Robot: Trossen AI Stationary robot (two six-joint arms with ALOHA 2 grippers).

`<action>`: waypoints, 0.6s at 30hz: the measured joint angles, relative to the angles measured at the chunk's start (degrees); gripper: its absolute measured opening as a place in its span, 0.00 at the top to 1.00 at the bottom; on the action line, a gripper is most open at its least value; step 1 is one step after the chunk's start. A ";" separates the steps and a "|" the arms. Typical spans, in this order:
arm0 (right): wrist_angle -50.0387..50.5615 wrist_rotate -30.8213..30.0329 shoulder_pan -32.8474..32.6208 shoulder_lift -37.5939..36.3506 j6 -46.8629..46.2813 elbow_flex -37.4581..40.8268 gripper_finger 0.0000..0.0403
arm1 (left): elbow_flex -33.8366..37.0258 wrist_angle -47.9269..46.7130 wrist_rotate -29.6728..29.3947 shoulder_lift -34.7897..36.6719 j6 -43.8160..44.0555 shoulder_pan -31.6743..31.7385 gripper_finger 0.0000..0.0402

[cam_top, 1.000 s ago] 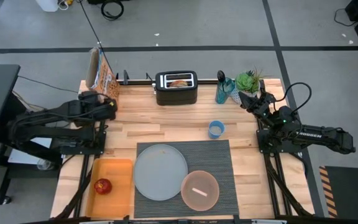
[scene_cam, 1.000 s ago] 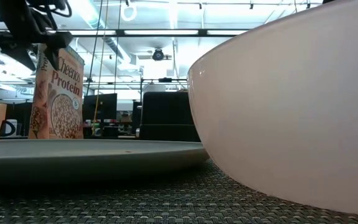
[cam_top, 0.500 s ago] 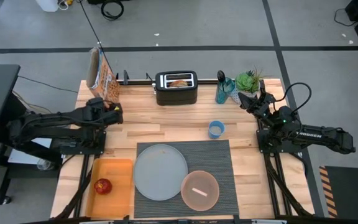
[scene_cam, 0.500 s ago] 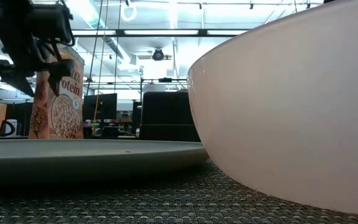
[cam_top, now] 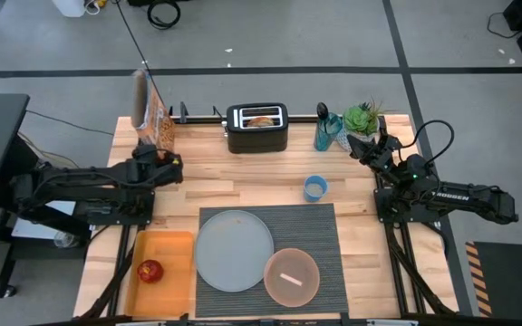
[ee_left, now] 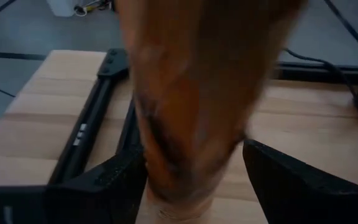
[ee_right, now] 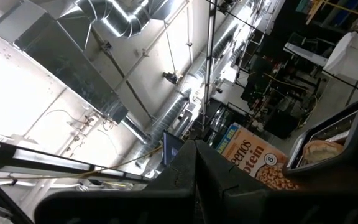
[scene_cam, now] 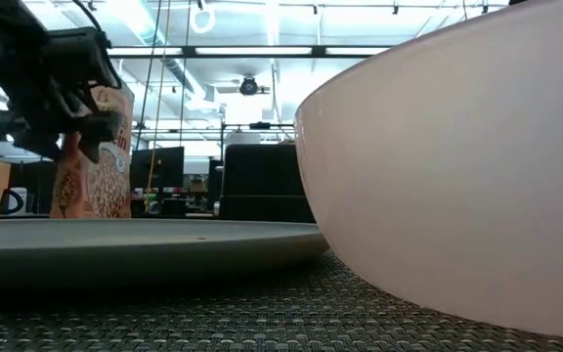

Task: Arrange a breakfast setting
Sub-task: Pour the cereal from the cereal box into the orange bowl

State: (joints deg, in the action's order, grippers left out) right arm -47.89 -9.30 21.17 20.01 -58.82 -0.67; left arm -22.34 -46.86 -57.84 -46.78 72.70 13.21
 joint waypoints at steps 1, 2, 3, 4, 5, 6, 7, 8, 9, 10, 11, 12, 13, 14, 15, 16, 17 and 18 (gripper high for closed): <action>-0.01 0.00 -0.01 0.00 0.00 0.00 0.98 | 0.68 0.95 0.04 0.00 -0.53 0.00 0.36; 0.01 0.00 0.02 0.00 0.00 0.00 0.98 | 1.30 1.40 0.04 0.00 -0.68 0.00 0.37; 0.01 0.00 -0.01 0.00 -0.01 0.00 0.98 | 1.78 1.43 0.05 0.00 -0.32 0.02 0.38; 0.01 0.00 -0.01 0.00 -0.01 0.00 0.98 | 2.28 1.52 0.05 0.00 0.08 0.13 0.39; 0.01 0.00 0.02 0.00 -0.05 0.00 0.98 | 2.72 1.55 0.04 0.00 0.11 0.28 0.40; 0.01 0.00 0.00 0.00 -0.14 0.00 0.98 | 3.12 1.63 0.04 0.00 0.12 0.41 0.42; 0.01 0.00 0.02 0.00 -0.14 0.00 0.98 | 3.41 1.62 0.04 0.00 0.16 0.50 0.43; 0.01 0.00 0.00 0.00 -0.15 0.00 0.98 | 3.70 1.68 0.04 0.00 0.28 0.50 0.44; 0.01 0.00 0.02 0.00 -0.16 0.00 0.98 | 3.86 1.72 0.04 0.00 0.61 0.50 0.45; 0.01 0.00 -0.01 0.00 -0.16 0.00 0.98 | 3.92 1.72 0.04 0.02 1.23 0.50 0.47; 0.01 0.00 -0.01 0.00 -0.16 0.00 0.98 | 3.92 1.74 0.04 0.02 1.72 0.50 0.48; 0.01 0.00 0.00 0.00 -0.16 0.00 0.98 | 3.92 1.91 0.02 0.02 1.96 0.50 0.50; 0.01 0.00 0.01 0.00 -0.16 0.00 0.98 | 3.92 2.05 0.04 0.02 1.99 0.50 0.51; 0.03 0.00 0.01 0.00 -0.16 0.00 0.98 | 3.92 2.20 0.02 0.02 1.99 0.50 0.53; 0.03 0.00 0.02 0.00 -0.16 0.00 0.98 | 3.92 2.29 -0.09 0.02 2.00 0.50 0.54; 0.03 0.00 0.02 0.00 -0.16 0.00 0.98 | 3.92 2.26 -0.24 0.02 2.01 0.50 0.56; 0.05 0.00 0.00 0.00 -0.16 0.00 0.98 | 3.92 2.26 -0.45 0.02 2.01 0.50 0.57; 0.05 0.00 0.01 0.00 -0.16 0.00 0.98 | 3.92 2.26 -0.68 0.02 1.97 0.50 0.59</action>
State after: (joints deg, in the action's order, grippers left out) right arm -47.83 -9.30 21.18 20.01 -58.98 -0.67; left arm -18.41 -44.60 -58.52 -46.76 74.67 13.72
